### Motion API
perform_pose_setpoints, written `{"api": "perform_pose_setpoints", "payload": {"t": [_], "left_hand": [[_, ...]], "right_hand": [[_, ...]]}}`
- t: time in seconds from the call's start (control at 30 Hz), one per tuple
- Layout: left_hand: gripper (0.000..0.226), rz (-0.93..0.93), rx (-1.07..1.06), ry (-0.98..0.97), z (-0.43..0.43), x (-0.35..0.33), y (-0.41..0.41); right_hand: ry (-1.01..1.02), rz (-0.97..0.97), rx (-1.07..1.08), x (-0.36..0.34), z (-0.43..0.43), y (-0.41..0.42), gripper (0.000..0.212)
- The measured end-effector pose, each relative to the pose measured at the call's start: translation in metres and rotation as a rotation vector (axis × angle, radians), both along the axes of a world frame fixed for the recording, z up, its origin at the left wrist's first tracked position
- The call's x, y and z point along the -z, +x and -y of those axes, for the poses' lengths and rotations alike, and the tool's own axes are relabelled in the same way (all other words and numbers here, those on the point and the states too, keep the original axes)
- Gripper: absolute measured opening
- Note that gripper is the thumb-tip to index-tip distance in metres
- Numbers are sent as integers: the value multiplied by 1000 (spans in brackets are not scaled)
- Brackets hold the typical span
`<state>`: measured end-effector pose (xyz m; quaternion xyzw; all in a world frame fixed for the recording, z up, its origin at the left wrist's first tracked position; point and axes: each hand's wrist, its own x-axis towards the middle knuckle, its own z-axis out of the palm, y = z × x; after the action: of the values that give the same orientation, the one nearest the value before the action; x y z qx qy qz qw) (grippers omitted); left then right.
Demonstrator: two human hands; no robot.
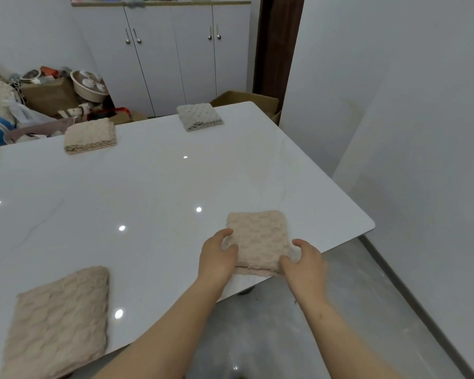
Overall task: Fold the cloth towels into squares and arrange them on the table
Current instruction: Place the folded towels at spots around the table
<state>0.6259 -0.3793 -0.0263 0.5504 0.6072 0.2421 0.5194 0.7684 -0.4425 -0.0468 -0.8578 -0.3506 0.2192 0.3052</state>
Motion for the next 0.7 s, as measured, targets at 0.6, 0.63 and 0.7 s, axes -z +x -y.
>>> {"api": "perform_pose_setpoints", "payload": {"t": [0.6,0.63,0.7], "left_hand": [[79,-179,-84,-29,5,31,17],[77,-141,-143,-61,2,30,17],[72,20,-237,-158,-3,28,22]], "right_hand": [[159,-291,-43,2,-27,30,35],[158,-300,-29,4,-26,32,35],[152,-341,4,9,-22,34,35]]}}
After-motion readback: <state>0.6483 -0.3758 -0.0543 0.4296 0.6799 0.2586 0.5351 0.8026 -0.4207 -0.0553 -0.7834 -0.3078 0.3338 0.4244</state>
